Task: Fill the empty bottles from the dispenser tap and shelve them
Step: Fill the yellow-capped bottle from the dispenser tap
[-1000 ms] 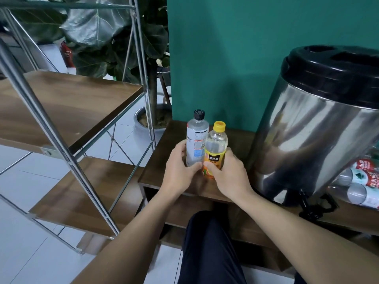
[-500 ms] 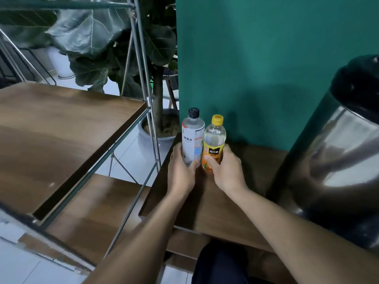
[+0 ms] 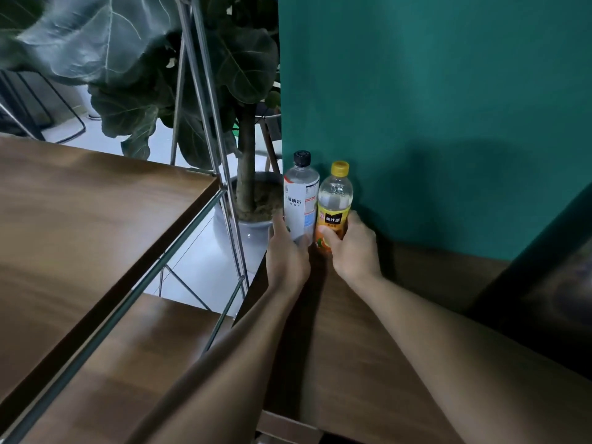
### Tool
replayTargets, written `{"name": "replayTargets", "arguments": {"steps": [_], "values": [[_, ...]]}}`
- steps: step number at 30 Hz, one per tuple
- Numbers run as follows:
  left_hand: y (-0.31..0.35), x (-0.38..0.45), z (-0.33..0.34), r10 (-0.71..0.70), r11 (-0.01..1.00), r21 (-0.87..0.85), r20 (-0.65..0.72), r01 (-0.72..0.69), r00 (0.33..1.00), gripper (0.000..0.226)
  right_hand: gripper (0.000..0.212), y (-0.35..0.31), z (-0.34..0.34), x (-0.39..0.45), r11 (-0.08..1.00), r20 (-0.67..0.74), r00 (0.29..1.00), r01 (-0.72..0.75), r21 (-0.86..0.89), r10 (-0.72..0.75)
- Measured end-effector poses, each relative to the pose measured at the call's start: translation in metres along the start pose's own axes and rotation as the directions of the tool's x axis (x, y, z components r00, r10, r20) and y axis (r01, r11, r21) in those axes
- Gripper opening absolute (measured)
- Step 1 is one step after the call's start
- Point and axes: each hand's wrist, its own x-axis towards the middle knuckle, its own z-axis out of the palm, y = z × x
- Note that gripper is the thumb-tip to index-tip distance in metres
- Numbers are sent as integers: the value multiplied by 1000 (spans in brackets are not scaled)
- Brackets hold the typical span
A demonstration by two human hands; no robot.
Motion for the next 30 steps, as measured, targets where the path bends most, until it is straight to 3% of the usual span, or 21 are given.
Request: {"name": "replayTargets", "arguments": {"steps": [6, 11, 16, 20, 23, 26, 30], "values": [[4, 12, 7, -36, 999, -29, -40, 35, 999, 56, 37, -7, 8, 15, 999, -11, 999, -45, -15, 45], [4, 10, 2, -47, 999, -12, 12, 47, 999, 57, 41, -10, 6, 21, 994, 54, 992, -110, -10, 110], [11, -20, -12, -68, 997, 44, 24, 67, 997, 60, 70, 1, -17, -7, 980, 95, 975, -201, -11, 201], [20, -58, -21, -114, 992, 61, 23, 113, 993, 54, 50, 1, -43, -46, 973, 65, 974, -221, 71, 216], [45, -97, -38, -82, 996, -23, 64, 83, 995, 41, 11, -10, -63, -83, 927, 49, 970, -242, 287, 238], [82, -147, -60, -8, 997, -75, 90, 15, 996, 24, 17, -31, -99, -131, 878, 95, 978, -207, 432, 184], [133, -220, -86, 112, 981, -171, 153, -86, 982, 13, 20, -51, -178, -208, 906, 106, 994, -34, 422, -12]]}}
